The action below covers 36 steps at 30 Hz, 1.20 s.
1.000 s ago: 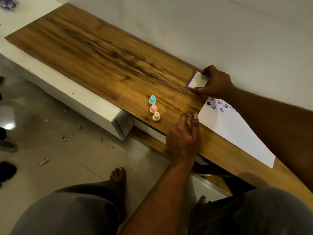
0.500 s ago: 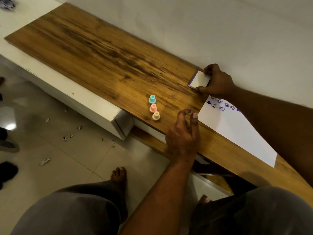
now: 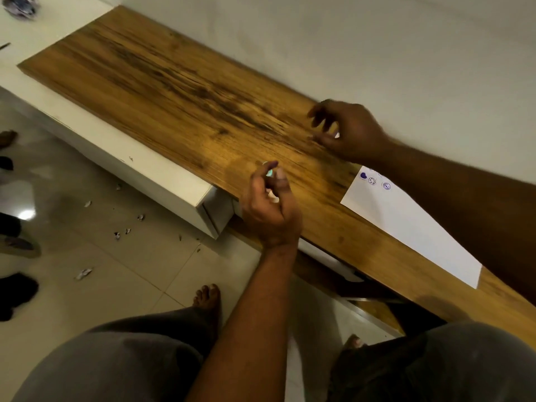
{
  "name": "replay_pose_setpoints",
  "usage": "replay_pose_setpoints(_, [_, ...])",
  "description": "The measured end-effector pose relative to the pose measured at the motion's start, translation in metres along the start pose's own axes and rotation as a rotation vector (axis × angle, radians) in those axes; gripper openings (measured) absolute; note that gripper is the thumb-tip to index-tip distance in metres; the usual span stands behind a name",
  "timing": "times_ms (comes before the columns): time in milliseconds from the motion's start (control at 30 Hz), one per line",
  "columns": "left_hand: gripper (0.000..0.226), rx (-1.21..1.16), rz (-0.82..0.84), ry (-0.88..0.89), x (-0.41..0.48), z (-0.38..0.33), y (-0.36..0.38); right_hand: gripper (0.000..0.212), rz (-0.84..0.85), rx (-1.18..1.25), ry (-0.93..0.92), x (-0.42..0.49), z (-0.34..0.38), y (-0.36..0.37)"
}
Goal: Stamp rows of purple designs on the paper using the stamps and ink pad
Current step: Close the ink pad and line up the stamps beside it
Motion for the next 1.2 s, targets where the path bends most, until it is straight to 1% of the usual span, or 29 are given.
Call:
replay_pose_setpoints(67, [0.027, 0.037, -0.064, -0.043, 0.015, 0.011, -0.014, 0.040, 0.150, -0.031, -0.114, 0.010, 0.031, 0.021])
replay_pose_setpoints(167, [0.022, 0.186, -0.121, -0.152, 0.024, 0.036, -0.033, 0.040, 0.336, -0.079, -0.221, 0.021, 0.062, 0.051])
replay_pose_setpoints(233, [0.021, 0.279, -0.121, -0.233, 0.021, 0.054, -0.040, 0.039, 0.397, -0.138, -0.292, 0.026, 0.075, 0.064])
replay_pose_setpoints(333, [0.021, 0.301, -0.084, -0.292, 0.015, 0.068, -0.041, 0.035, 0.469, -0.232, -0.378, 0.028, 0.087, 0.081])
replay_pose_setpoints(433, [0.021, 0.249, -0.103, -0.316, 0.018, 0.072, -0.041, 0.033, 0.492, -0.298, -0.430, 0.032, 0.093, 0.088])
replay_pose_setpoints(533, [0.021, 0.181, -0.144, -0.347, 0.022, 0.077, -0.042, 0.034, 0.516, -0.299, -0.420, 0.040, 0.095, 0.093])
replay_pose_setpoints(633, [0.020, 0.145, -0.159, -0.371, 0.021, 0.081, -0.040, 0.052, 0.588, -0.239, -0.375, 0.045, 0.094, 0.096])
replay_pose_setpoints(700, [0.020, 0.148, -0.157, -0.377, 0.021, 0.079, -0.038, 0.057, 0.611, -0.201, -0.383, 0.047, 0.095, 0.096])
replay_pose_setpoints(900, [0.016, 0.269, -0.087, -0.338, 0.020, 0.073, -0.034, 0.044, 0.585, -0.143, -0.487, 0.042, 0.110, 0.095])
replay_pose_setpoints(1033, [0.019, 0.321, -0.065, -0.332, 0.019, 0.071, -0.033, 0.034, 0.588, -0.116, -0.520, 0.040, 0.122, 0.097])
replay_pose_setpoints(1133, [0.019, 0.329, -0.066, -0.333, 0.021, 0.071, -0.033, 0.025, 0.585, -0.113, -0.504, 0.042, 0.127, 0.098])
replay_pose_setpoints(1200, [0.020, 0.338, -0.069, -0.338, 0.020, 0.071, -0.033, 0.023, 0.550, -0.125, -0.420, 0.050, 0.117, 0.096])
Point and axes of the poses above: each hand's wrist, its own x-axis towards the middle knuckle, its own y-axis out of the palm, z = x × y, the point moved 9 cm from there along x, towards the middle knuckle, and after that the axes turned 8 degrees about -x, right-handed, at the moved point
